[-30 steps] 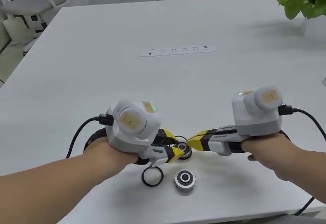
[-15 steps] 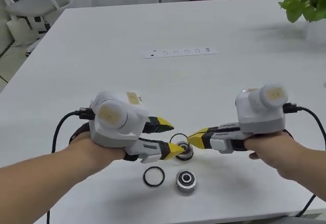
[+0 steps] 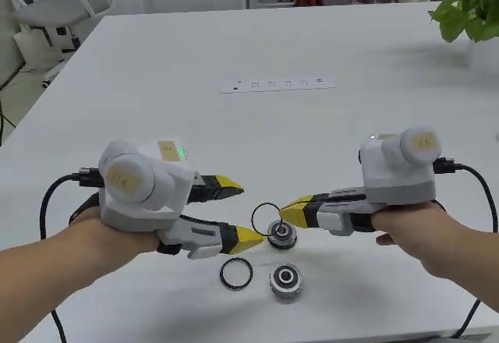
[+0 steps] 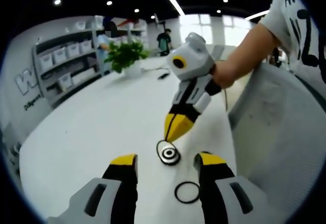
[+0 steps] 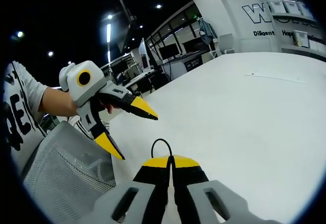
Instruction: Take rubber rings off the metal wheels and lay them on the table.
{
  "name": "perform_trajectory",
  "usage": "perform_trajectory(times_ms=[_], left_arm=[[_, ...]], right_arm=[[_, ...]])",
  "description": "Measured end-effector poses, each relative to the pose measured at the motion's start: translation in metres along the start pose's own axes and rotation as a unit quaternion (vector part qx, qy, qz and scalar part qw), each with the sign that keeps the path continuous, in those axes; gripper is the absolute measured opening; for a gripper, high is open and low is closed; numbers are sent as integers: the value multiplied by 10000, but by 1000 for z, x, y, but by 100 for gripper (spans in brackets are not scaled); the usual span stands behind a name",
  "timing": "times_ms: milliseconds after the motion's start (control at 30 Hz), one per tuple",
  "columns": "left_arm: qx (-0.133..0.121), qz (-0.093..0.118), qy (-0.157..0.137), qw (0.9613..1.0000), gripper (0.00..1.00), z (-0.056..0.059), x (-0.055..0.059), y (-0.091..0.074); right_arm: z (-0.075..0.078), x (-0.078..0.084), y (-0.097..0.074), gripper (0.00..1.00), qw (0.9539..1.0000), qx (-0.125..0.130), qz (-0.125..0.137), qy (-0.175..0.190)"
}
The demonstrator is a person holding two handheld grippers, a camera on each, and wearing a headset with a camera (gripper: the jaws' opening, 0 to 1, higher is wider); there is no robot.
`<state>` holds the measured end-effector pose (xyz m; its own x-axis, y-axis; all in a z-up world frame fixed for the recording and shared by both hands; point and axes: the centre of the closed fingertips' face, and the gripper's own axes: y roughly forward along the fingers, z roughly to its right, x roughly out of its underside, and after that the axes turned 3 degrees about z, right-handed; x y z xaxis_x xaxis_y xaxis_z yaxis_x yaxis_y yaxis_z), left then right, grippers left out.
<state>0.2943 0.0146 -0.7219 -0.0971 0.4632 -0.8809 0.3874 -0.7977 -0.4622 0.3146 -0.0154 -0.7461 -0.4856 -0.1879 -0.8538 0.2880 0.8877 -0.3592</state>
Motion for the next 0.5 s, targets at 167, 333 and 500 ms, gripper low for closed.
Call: perform_trajectory(times_ms=[167, 333, 500], left_arm=[[-80, 9, -61, 9999, 52, -2, 4, -10], [-118, -54, -50, 9999, 58, -1, 13, -20], [-147, -136, -55, 9998, 61, 1, 24, -29]], right_arm=[[-9, 0, 6, 0, 9999, -107, -47, 11], [-23, 5, 12, 0, 9995, -247, -182, 22], [-32, 15, 19, 0, 9986, -331, -410, 42]])
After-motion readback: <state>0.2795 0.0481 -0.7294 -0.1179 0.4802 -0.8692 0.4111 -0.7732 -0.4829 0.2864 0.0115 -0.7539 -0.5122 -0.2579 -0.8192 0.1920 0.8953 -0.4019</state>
